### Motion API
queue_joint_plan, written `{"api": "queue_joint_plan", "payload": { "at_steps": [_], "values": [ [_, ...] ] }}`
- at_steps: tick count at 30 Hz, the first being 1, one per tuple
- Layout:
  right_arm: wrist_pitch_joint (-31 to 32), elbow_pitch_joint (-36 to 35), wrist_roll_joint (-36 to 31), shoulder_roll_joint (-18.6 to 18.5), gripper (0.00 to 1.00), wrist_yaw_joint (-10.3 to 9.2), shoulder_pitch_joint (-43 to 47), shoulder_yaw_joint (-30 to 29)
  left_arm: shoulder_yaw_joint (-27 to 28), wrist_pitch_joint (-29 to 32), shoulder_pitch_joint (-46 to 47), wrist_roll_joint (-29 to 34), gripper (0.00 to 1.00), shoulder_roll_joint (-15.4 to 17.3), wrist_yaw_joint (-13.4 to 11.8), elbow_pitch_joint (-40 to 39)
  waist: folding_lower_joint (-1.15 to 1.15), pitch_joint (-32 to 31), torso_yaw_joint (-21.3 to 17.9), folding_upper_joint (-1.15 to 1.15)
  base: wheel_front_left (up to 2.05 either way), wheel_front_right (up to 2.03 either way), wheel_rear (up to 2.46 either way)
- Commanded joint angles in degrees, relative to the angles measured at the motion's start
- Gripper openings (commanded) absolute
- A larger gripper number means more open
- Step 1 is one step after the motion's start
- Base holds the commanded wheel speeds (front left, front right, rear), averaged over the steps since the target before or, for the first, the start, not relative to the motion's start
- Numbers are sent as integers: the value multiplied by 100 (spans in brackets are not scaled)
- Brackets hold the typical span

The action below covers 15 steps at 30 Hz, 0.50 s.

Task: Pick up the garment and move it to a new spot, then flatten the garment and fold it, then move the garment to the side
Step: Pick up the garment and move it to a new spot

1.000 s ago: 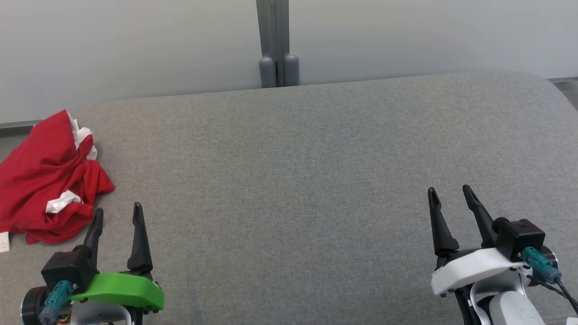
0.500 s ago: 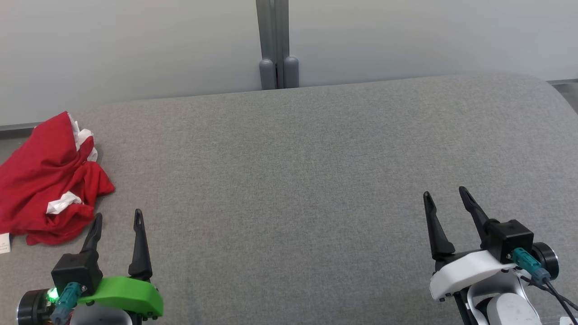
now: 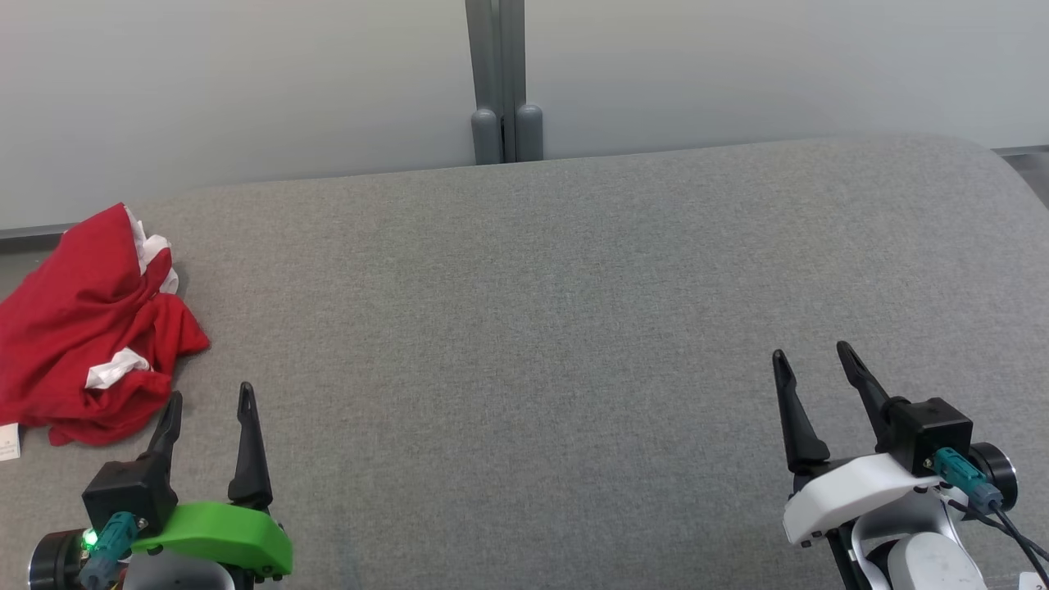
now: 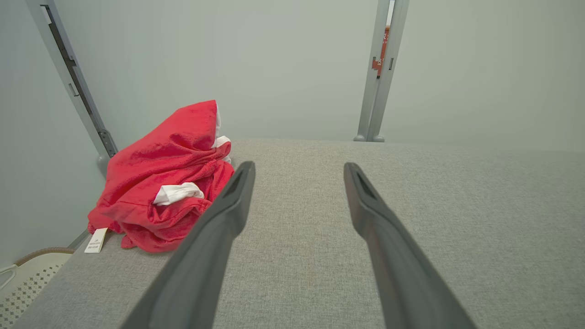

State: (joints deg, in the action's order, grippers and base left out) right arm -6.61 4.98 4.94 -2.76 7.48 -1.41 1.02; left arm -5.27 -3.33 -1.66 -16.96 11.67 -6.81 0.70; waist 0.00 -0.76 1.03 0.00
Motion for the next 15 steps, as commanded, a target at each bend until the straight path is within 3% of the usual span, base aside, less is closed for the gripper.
{"api": "queue_joint_plan", "payload": {
  "at_steps": [1, 15],
  "values": [
    [13, 10, 24, -22, 100, 3, 55, -12, 15, -7, -53, -10, 100, 54, 27, -31, 0, -1, 1, 0, 0, 0, 0],
    [8, 53, 81, -22, 100, 3, 75, -38, -1, -42, -79, -104, 100, 118, 41, 7, 0, 5, 11, 0, 0, 0, 0]
  ]
}}
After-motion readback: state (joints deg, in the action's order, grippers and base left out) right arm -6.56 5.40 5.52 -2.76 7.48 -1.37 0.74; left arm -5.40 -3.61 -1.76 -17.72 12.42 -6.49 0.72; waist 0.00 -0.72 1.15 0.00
